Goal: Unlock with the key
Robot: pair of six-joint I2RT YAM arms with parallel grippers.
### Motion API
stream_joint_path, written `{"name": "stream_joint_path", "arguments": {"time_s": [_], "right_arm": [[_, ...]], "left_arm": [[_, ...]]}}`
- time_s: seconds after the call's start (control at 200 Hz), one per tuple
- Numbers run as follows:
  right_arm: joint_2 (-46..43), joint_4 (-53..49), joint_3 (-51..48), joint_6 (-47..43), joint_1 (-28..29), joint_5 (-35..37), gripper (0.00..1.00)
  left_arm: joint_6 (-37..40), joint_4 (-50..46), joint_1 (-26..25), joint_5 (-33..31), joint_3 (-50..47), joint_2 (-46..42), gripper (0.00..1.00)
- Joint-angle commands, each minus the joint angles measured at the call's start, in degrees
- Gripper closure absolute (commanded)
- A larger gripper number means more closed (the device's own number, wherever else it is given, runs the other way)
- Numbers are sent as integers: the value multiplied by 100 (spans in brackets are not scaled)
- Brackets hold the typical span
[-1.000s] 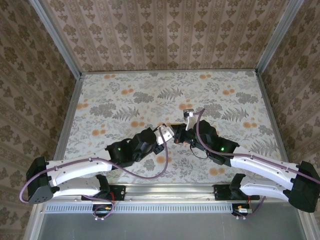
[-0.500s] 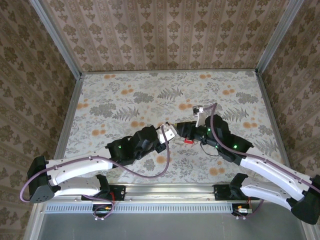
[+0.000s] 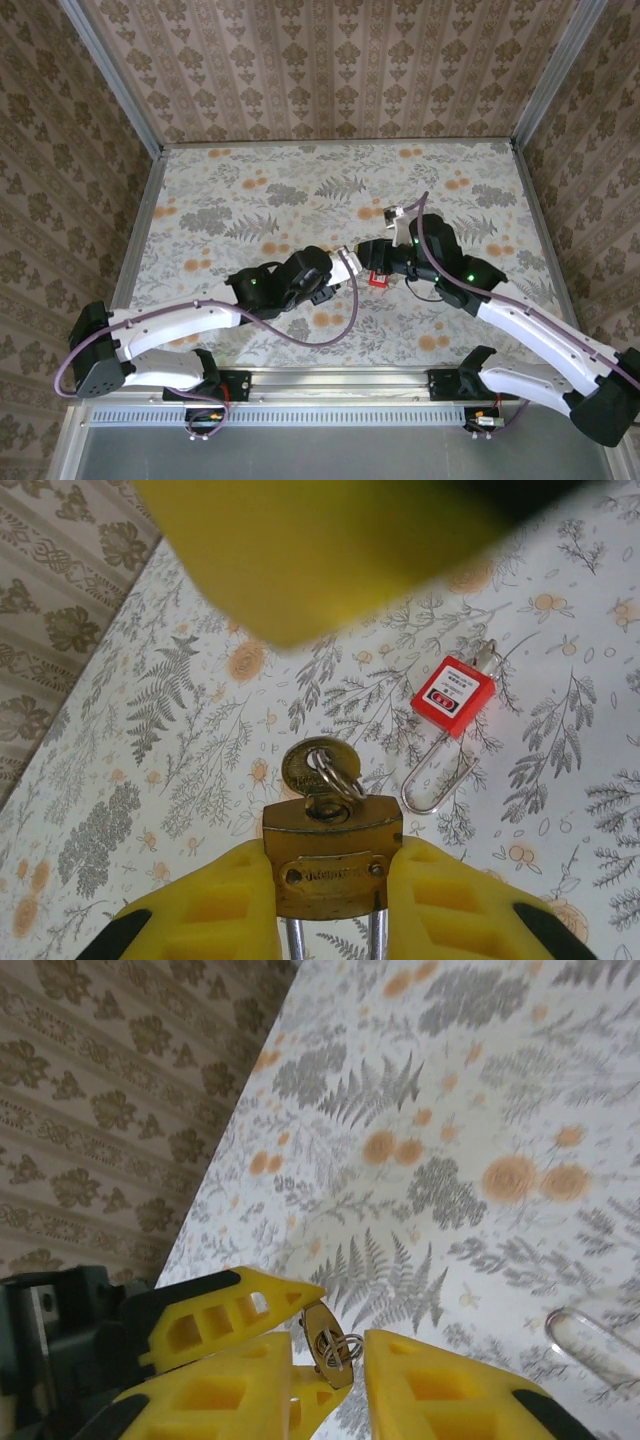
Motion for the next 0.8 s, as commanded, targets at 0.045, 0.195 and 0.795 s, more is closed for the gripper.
{"name": "stream_joint_path", "arguments": {"time_s": [0.045, 0.195, 0.795], "right_arm": [[216, 437, -133, 91, -278, -1042, 76], [286, 612, -241, 114, -291, -1288, 75], [916, 639, -299, 145, -230, -1433, 76]], "left_arm": [[390, -754, 85, 297, 375, 34, 80], [430, -975, 134, 439, 469, 89, 80], [737, -991, 134, 326, 624, 284, 80]]}}
